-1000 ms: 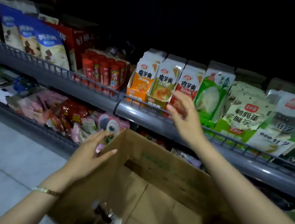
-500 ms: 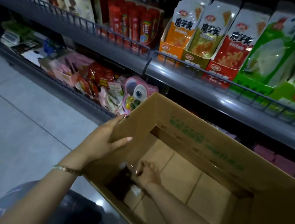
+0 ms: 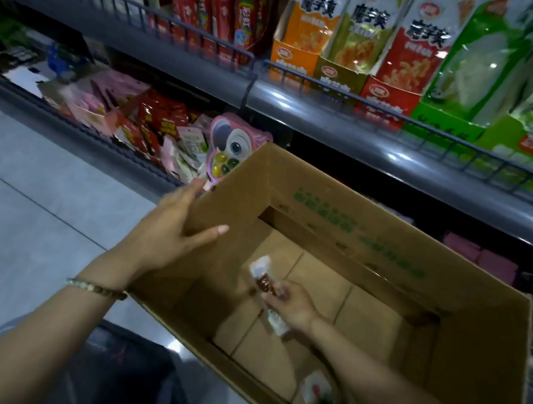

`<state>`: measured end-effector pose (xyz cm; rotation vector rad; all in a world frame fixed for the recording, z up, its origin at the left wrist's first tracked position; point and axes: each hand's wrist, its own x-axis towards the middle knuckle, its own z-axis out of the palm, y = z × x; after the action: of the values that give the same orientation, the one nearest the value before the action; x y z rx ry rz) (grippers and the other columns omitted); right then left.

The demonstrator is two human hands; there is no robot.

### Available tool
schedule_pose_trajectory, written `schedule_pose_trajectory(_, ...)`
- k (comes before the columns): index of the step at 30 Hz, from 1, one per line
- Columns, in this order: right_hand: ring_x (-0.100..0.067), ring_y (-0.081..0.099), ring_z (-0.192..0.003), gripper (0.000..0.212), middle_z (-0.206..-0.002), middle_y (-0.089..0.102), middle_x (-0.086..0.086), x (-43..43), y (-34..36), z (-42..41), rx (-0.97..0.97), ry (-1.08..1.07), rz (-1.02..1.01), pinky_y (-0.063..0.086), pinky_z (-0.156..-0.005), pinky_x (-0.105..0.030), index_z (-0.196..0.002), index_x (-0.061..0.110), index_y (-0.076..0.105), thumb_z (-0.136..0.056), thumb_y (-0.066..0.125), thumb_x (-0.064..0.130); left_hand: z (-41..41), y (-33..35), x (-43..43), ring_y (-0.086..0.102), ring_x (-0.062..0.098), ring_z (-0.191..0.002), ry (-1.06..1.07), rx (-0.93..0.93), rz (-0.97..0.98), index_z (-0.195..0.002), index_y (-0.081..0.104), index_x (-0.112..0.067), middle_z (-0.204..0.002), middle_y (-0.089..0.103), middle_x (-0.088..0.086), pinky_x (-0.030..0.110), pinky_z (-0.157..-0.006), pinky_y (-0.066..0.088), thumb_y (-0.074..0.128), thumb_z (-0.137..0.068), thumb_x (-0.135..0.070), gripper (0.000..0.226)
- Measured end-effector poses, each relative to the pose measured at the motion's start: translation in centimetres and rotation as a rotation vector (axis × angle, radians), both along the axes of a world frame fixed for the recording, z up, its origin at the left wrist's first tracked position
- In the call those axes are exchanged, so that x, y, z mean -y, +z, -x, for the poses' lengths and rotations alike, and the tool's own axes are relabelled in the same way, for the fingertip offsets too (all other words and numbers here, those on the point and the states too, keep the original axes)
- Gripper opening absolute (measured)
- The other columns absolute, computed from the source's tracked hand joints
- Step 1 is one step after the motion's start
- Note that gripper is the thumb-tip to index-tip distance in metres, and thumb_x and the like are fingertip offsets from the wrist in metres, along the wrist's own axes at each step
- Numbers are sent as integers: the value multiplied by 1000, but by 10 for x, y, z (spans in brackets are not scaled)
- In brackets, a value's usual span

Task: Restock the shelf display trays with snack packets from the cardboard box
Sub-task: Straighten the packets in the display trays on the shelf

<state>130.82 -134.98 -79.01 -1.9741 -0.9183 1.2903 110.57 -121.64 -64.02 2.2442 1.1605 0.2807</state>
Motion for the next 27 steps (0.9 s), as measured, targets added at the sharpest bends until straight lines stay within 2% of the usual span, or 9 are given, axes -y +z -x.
schedule_pose_trajectory(3,2,49,-48,20,-64,54,3,50,32,-42,-145,-150,31,37,-45,-12,-72,20,55,-88,64,12,-16,4,10,25,24,-139,-96,-8,-422,-145,31,-17,-148,34,6,44,-116,20,38,-84,-68,80)
schedule_pose_trajectory(5,-2,56,-51,16,-67,60,4,83,38,-57,-209,-173,127,41,-47,-13,-76,18,59,-92,59,15,-43,6,25,34,22,-133,-220,172,-448,-136,46,-15,-137,47,5,34,-114,23,42,-88,-55,62)
schedule_pose_trajectory(7,-2,58,-54,19,-64,61,6,109,32,-59,-174,-185,215,43,-50,-13,-73,19,59,-91,60,14,-75,-2,45,39,19,-128,-376,201,-313,-129,53,-16,-130,53,3,25,-108,25,41,-90,-52,54)
schedule_pose_trajectory(11,-15,54,-76,30,-78,57,0,138,11,-40,-30,-131,330,43,-63,-19,-64,19,52,-78,73,3,-128,-42,77,29,20,-135,-614,-327,-17,-137,44,-18,-145,39,3,31,-109,26,44,-93,-52,57)
schedule_pose_trajectory(14,-15,54,-85,34,-78,55,7,150,-2,-27,123,-94,370,45,-67,-21,-63,25,48,-74,74,7,-137,-77,90,28,26,-136,-539,-550,265,-139,41,-17,-146,38,7,36,-110,30,46,-92,-53,60)
schedule_pose_trajectory(16,-19,61,-86,31,-78,60,6,154,-6,-20,157,-85,394,51,-74,-29,-62,26,49,-70,78,17,-128,-102,93,34,29,-132,-430,-550,379,-134,47,-18,-140,45,7,36,-106,35,46,-91,-54,56)
schedule_pose_trajectory(20,-15,53,-80,37,-88,58,4,158,-9,-12,242,-79,388,43,-63,-26,-68,27,41,-68,79,27,-106,-126,96,60,29,-100,-266,-430,568,-101,66,-15,-110,66,13,28,-80,45,49,-92,-38,30)
schedule_pose_trajectory(24,-14,51,-77,28,-80,55,6,146,-1,-15,152,-329,248,38,-59,-24,-79,27,44,-75,72,21,-95,-123,99,52,17,-65,-115,-299,644,-71,59,-16,-72,57,7,27,-65,40,48,-94,-27,28)
schedule_pose_trajectory(27,-11,49,-70,32,-70,50,9,120,16,-28,58,-385,95,38,-57,-12,-72,26,45,-82,66,3,-100,-109,102,51,20,-68,-37,-152,658,-73,54,-14,-66,52,-1,26,-61,35,48,-95,-33,29)
